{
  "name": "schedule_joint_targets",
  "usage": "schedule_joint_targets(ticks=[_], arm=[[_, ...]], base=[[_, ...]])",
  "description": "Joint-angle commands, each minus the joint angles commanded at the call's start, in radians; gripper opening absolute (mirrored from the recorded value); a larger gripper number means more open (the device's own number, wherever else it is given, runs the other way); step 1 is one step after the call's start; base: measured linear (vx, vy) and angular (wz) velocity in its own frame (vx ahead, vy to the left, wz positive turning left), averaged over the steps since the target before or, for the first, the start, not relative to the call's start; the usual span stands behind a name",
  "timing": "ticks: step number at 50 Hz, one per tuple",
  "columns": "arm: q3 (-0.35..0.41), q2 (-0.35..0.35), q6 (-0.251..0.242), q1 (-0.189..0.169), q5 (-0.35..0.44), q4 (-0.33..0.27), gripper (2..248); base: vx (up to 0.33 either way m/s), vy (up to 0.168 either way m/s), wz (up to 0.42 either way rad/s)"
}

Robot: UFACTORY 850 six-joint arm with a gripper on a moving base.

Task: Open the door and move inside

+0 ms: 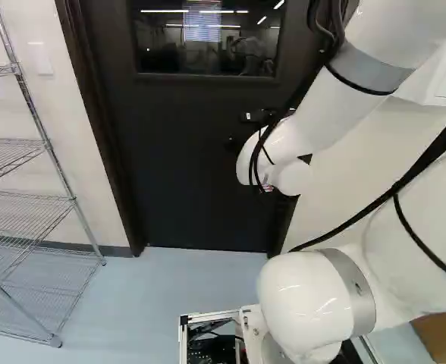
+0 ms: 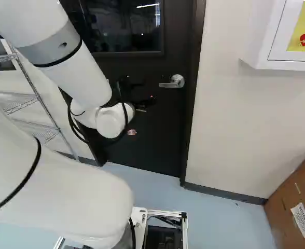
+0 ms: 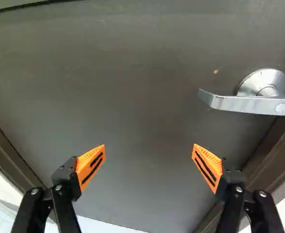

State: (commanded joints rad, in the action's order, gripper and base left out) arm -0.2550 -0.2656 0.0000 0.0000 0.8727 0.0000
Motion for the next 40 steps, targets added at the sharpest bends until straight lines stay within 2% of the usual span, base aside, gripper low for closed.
schedule_joint_targets(ticks=[40], arm=[[-0.096, 0.003, 0.000, -0.002, 0.000, 0.000, 247]], base=[[0.000, 0.000, 0.000]])
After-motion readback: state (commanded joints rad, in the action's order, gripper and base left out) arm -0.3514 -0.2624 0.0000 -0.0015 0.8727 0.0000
